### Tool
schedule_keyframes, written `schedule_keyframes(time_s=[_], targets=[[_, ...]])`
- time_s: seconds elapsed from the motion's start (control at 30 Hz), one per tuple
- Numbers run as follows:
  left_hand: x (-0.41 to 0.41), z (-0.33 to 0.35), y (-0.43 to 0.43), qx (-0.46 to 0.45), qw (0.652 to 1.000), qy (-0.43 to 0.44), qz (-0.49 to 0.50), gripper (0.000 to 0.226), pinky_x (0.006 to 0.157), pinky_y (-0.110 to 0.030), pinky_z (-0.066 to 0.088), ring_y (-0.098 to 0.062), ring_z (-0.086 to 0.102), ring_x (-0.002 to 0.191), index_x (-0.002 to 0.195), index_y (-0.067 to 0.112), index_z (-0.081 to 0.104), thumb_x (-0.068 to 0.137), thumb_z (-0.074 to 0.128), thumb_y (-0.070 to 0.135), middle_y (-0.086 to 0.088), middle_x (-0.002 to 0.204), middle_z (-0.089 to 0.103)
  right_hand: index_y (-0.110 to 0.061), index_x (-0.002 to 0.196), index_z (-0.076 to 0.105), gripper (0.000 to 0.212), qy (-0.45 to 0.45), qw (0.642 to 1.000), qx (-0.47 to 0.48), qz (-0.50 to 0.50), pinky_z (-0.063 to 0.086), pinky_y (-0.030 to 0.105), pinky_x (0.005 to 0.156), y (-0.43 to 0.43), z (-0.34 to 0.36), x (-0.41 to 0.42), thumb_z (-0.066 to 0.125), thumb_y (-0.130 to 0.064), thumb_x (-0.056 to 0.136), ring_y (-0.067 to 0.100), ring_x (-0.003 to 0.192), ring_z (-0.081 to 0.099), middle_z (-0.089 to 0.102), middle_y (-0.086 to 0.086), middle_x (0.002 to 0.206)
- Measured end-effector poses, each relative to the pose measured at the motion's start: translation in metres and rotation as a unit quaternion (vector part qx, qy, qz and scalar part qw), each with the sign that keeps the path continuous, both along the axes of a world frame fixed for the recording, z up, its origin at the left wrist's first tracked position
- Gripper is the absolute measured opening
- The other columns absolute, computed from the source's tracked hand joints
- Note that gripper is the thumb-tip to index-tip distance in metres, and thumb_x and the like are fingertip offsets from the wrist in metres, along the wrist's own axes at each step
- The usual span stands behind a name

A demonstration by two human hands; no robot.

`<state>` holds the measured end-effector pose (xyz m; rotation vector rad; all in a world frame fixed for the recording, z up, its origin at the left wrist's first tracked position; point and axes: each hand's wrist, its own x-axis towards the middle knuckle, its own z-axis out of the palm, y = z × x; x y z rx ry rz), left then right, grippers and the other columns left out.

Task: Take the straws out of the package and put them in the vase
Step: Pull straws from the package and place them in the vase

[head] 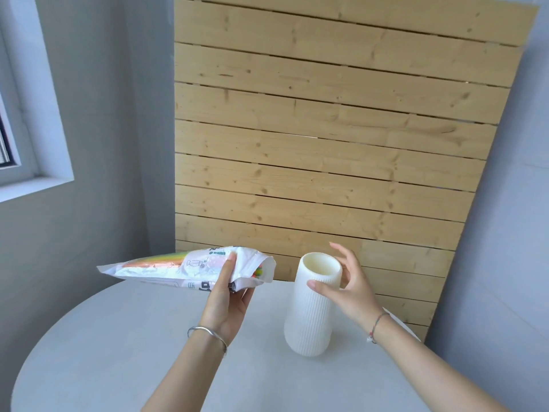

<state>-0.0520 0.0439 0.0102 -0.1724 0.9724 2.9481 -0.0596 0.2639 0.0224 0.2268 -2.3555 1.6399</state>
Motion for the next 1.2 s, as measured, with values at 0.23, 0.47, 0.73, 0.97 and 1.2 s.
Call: schedule_keyframes(time_s=[0.23, 0.47, 0.73, 0.97, 1.2], targets=[[0.028, 0.018, 0.01, -0.022, 0.999, 0.026, -0.001, 0.018, 0.078, -0.024, 0.054, -0.01, 0.074, 0.081, 0.099, 0.018, 0.07, 0.087, 0.065, 0.031, 0.001, 0.094, 0.077, -0.055, 0.118, 0.041, 0.075, -0.025, 1.0, 0.01, 0.007, 0.035, 0.028, 0.104, 0.011, -0.01, 0.043, 0.085, -0.035, 0.06, 0.005, 0.121, 0.048, 0.055, -0.016, 0.124], [0.044, 0.036, 0.02, -0.028, 0.998, 0.053, 0.002, 0.021, 0.073, -0.022, 0.056, -0.01, 0.074, 0.082, 0.105, 0.017, 0.066, 0.089, 0.063, 0.03, 0.001, 0.094, 0.077, -0.037, 0.141, 0.021, 0.089, -0.057, 0.998, -0.009, -0.016, 0.031, 0.029, 0.108, 0.006, -0.008, 0.063, 0.078, -0.024, 0.073, 0.012, 0.134, 0.033, 0.032, -0.007, 0.147], [0.048, 0.045, 0.01, -0.074, 0.993, 0.067, 0.066, 0.039, 0.073, -0.02, 0.057, -0.014, 0.07, 0.099, 0.123, 0.013, 0.061, 0.087, 0.066, 0.028, -0.002, 0.113, 0.073, -0.039, 0.136, 0.026, 0.065, 0.038, 0.987, -0.153, -0.011, 0.027, 0.024, 0.101, -0.055, 0.048, 0.088, 0.063, -0.041, 0.083, 0.001, 0.135, 0.027, 0.026, -0.016, 0.144], [0.06, 0.04, 0.007, -0.188, 0.971, 0.099, 0.111, 0.05, 0.097, -0.036, 0.051, -0.018, 0.065, 0.114, 0.131, 0.013, 0.056, 0.087, 0.068, 0.033, -0.006, 0.123, 0.069, -0.034, 0.147, 0.009, 0.089, -0.088, 0.964, -0.235, 0.084, 0.024, 0.037, 0.115, -0.117, 0.061, 0.081, 0.064, -0.052, 0.079, 0.011, 0.139, 0.027, 0.024, -0.005, 0.153], [0.069, 0.047, -0.005, -0.23, 0.956, 0.117, 0.141, 0.048, 0.094, -0.04, 0.052, -0.02, 0.069, 0.107, 0.116, 0.014, 0.066, 0.075, 0.075, 0.038, -0.004, 0.111, 0.074, -0.019, 0.147, 0.021, 0.061, -0.078, 0.962, -0.255, 0.059, 0.039, 0.001, 0.077, -0.136, 0.051, 0.075, 0.051, -0.029, 0.094, -0.004, 0.108, 0.046, 0.033, -0.008, 0.146]])
